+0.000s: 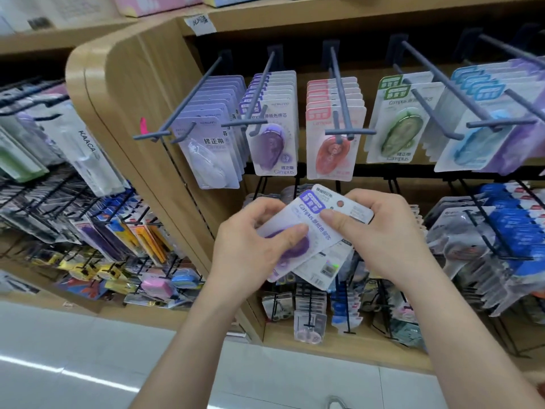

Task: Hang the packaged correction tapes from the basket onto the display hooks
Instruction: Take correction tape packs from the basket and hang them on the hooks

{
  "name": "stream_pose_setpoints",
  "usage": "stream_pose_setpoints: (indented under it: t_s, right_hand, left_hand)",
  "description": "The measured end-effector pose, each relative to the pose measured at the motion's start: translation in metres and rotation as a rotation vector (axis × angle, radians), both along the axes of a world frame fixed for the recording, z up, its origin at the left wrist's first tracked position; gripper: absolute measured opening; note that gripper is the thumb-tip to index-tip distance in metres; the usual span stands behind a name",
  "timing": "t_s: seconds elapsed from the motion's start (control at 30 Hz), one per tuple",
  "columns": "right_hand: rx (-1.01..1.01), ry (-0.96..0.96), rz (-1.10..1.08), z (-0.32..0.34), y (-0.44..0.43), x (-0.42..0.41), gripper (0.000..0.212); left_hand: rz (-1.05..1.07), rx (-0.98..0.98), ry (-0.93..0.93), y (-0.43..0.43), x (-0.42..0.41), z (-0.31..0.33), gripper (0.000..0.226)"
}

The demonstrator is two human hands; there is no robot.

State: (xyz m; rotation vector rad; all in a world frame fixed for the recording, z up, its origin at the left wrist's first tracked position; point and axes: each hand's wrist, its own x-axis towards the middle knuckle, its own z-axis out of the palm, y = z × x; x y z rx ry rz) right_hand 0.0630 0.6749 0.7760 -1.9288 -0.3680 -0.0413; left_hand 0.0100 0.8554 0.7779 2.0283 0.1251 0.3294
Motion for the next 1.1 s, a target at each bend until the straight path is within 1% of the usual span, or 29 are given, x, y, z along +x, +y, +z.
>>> stream_pose_setpoints:
  t_s: [0.07, 0.13, 0.2, 0.27, 0.33, 0.4, 0.47, 0.53, 0.77, 0.93, 1.0, 1.1]
  right_hand:
    - [0.041, 0.006, -0.028, -0.002, 0.002, 0.003, 0.024]
    - [0.088, 0.02, -0.064, -0.004, 0.003, 0.005, 0.021]
    - [0.116, 0.021, -0.052, -0.004, 0.006, 0.004, 0.014]
    - [0.07, 0.006, -0.003, -0.005, 0.012, 0.001, 0.016]
    - [0.051, -0.008, 0.047, -0.004, 0.02, -0.002, 0.016]
    - [0.098, -0.008, 0.092, 0.0, 0.028, -0.005, 0.014]
    - [0.168, 0.009, 0.128, 0.003, 0.034, -0.007, 0.011]
    - [0.202, 0.007, 0.142, 0.005, 0.038, -0.007, 0.009]
    - [0.193, 0.032, 0.143, 0.001, 0.041, -0.008, 0.017]
    - [0.179, 0.032, 0.148, 0.002, 0.042, -0.01, 0.01]
    - [0.15, 0.02, 0.149, 0.004, 0.044, -0.012, 0.011]
    - [0.136, -0.014, 0.112, 0.006, 0.045, -0.013, 0.011]
  left_hand:
    - [0.017, -0.042, -0.029, 0.0, -0.003, 0.002, 0.019]
    - [0.032, -0.203, -0.05, 0.004, -0.006, 0.004, 0.017]
    - [0.054, -0.412, -0.103, 0.01, -0.006, 0.009, 0.019]
    - [0.046, -0.597, -0.174, 0.012, -0.004, 0.016, 0.023]
    - [0.037, -0.676, -0.231, 0.011, -0.001, 0.024, 0.019]
    - [0.069, -0.662, -0.275, 0.009, 0.005, 0.031, 0.018]
    - [0.107, -0.598, -0.315, 0.009, 0.012, 0.037, 0.02]
    - [0.121, -0.571, -0.33, 0.01, 0.018, 0.041, 0.016]
    - [0.182, -0.527, -0.402, 0.008, 0.034, 0.043, 0.009]
    - [0.169, -0.486, -0.423, 0.01, 0.034, 0.041, 0.007]
    - [0.165, -0.507, -0.421, 0.011, 0.033, 0.041, 0.007]
    - [0.172, -0.599, -0.402, 0.011, 0.034, 0.043, 0.006]
